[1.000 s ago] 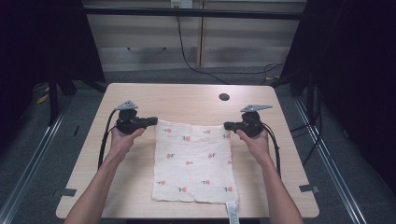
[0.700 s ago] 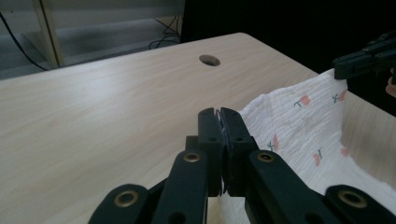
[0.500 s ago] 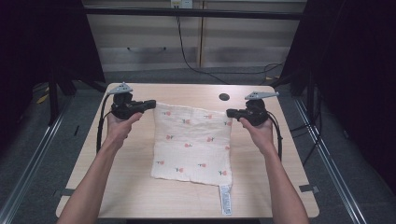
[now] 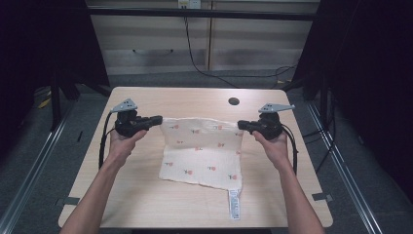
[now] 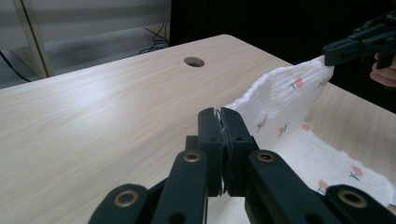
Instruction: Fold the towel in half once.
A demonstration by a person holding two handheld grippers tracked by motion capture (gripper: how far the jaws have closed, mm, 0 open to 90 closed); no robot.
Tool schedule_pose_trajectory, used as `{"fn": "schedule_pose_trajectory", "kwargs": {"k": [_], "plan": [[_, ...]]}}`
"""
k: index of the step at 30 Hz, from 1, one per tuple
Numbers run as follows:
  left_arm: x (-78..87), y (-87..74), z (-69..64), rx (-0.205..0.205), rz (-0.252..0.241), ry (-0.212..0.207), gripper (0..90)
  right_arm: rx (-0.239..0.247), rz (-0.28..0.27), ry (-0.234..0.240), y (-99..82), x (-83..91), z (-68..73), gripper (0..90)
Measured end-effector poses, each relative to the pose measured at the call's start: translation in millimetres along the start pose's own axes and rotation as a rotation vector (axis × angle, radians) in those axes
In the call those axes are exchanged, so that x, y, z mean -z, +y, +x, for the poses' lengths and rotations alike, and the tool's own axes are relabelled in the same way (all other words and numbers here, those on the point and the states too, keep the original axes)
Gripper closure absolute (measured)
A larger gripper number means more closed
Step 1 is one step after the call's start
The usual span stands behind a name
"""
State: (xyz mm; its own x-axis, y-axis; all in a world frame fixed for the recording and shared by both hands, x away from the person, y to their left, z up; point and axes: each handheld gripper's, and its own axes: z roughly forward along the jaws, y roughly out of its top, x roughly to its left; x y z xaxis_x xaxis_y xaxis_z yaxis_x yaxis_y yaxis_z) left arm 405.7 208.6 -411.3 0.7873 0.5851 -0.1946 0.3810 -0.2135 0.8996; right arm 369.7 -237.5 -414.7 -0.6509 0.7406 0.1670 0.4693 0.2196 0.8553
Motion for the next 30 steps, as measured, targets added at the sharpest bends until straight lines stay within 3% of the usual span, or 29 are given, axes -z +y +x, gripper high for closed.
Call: {"fn": "schedule_pose_trajectory", "kwargs": {"k": [10, 14, 19, 26, 30], "plan": [[15.7, -14.0, -14.0, -0.047, 0.011, 0.000, 88.3, 0.039, -0.005, 0.030, -19.4, 13.3, 19.5, 86.8], [17.6, -23.2, -16.6, -0.015, -0.005, 0.013, 88.4, 0.047, 0.001, 0.044, -27.5, 17.7, 25.4, 86.8], [18.4, -34.1, -23.9, -0.027, 0.012, 0.001, 88.4, 0.050, 0.016, 0.052, -38.7, 21.4, 31.9, 86.9], [27.2, -40.8, -24.4, 0.008, 0.002, -0.017, 88.4, 0.060, -0.026, 0.045, -47.9, 32.4, 40.7, 87.0], [27.5, -45.0, -30.3, -0.009, 0.017, -0.024, 88.4, 0.063, -0.004, 0.054, -57.0, 32.8, 47.4, 87.0]]}}
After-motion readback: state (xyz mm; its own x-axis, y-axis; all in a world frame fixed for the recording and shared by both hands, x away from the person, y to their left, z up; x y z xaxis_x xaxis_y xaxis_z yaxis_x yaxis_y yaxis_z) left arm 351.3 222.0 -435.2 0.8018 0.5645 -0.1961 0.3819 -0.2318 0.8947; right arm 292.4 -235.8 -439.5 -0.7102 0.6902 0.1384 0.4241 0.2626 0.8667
